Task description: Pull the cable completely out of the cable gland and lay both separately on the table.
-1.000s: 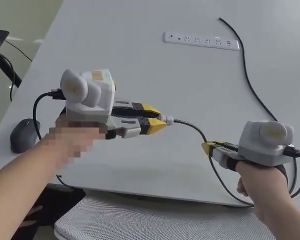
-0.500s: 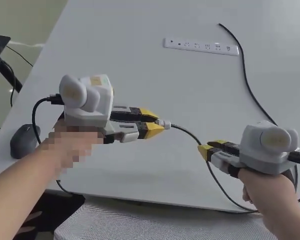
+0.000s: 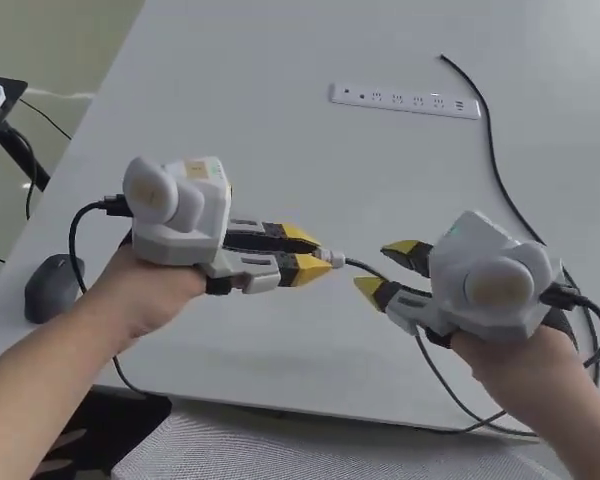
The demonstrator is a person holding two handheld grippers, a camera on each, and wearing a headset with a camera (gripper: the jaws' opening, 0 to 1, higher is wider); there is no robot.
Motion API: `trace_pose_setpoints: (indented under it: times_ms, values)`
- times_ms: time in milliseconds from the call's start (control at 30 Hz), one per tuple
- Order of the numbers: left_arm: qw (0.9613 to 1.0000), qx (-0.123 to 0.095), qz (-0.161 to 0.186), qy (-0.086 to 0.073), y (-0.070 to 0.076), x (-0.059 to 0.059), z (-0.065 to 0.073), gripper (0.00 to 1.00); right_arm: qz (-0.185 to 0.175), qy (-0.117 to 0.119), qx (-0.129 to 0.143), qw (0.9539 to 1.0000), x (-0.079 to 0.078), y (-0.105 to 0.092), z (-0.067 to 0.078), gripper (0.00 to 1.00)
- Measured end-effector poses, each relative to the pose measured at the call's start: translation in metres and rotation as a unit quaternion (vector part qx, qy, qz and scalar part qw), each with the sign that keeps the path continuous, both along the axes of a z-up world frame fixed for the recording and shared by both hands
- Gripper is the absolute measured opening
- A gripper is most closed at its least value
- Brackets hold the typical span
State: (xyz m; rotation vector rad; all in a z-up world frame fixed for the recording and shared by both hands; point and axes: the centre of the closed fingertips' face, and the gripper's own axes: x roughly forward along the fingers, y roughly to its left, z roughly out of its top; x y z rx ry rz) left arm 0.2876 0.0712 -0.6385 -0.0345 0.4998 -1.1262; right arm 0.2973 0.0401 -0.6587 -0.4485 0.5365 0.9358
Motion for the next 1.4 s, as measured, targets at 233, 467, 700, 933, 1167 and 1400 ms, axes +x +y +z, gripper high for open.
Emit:
trace_pose_setpoints:
  times_ms: [233,467,700,933,1167,1400]
  values:
    - [1.0000,-0.001,0.000,0.001,0.000,-0.001,0.000,0.14,0.041,-0.031,-0.030,0.9982,-0.001,0.010,0.002,0.16]
    - [1.0000,-0.002,-0.003,0.002,-0.002,-0.002,0.000,0.14,0.067,-0.043,-0.050,0.9956,-0.005,0.015,-0.002,0.09]
    - [1.0000,-0.001,-0.005,0.005,-0.004,-0.003,-0.002,0.14,0.079,-0.046,-0.059,0.9940,-0.007,0.018,-0.003,0.02]
    - [1.0000,-0.002,-0.006,0.003,-0.004,-0.003,-0.002,0.14,0.069,-0.041,-0.049,0.9956,-0.006,0.017,-0.003,0.01]
    - [1.0000,-0.001,-0.009,0.002,-0.005,-0.003,-0.002,0.14,0.046,-0.024,-0.031,0.9982,-0.006,0.015,-0.003,0.01]
    - [0.9999,0.003,-0.012,0.001,-0.008,-0.003,-0.003,0.14,0.021,-0.004,-0.013,0.9997,-0.005,0.013,-0.006,0.01]
